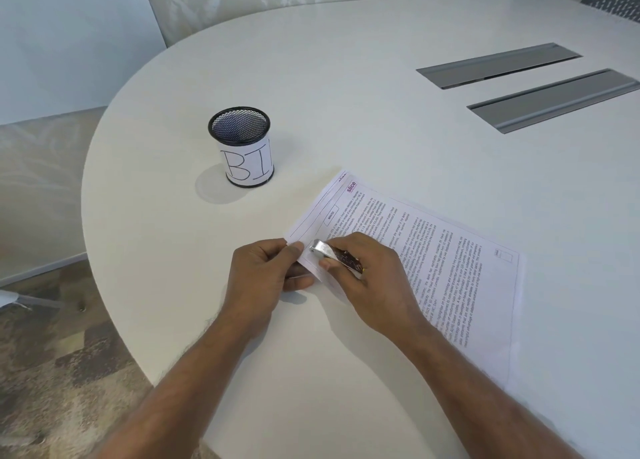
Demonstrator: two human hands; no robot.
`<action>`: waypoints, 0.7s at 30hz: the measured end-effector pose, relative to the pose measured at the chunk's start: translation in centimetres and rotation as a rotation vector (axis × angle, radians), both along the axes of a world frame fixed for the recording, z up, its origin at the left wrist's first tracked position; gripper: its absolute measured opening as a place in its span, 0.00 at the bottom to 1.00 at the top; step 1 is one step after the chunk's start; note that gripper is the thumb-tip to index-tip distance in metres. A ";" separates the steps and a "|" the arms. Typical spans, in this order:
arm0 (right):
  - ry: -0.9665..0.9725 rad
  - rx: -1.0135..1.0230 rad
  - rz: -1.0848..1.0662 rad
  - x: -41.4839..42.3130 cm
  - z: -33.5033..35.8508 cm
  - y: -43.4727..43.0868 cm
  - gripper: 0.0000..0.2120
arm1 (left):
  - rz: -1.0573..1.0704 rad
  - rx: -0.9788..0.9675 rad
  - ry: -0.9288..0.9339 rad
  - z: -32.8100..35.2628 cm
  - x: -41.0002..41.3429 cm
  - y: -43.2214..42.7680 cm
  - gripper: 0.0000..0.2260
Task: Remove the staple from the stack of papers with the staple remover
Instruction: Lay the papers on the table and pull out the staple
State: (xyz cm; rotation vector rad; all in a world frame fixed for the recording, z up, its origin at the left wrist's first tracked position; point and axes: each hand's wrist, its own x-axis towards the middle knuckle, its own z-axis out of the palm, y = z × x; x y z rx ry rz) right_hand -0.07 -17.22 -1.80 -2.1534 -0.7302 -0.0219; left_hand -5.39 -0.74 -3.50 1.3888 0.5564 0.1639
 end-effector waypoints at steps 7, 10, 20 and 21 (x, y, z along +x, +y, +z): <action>-0.046 -0.058 0.017 0.1 0.4 -0.7 0.07 | -0.006 -0.022 -0.020 -0.1 0.0 -0.1 0.10; -0.055 -0.067 0.017 -0.1 0.6 -0.7 0.07 | 0.005 -0.025 -0.025 -0.3 0.1 -0.1 0.14; -0.158 -0.195 -0.019 -0.5 1.2 0.3 0.07 | 0.010 0.042 -0.048 -0.9 0.1 -0.2 0.12; -0.193 -0.232 -0.014 -0.5 1.4 0.3 0.07 | 0.016 0.058 -0.049 -0.9 0.1 -0.3 0.12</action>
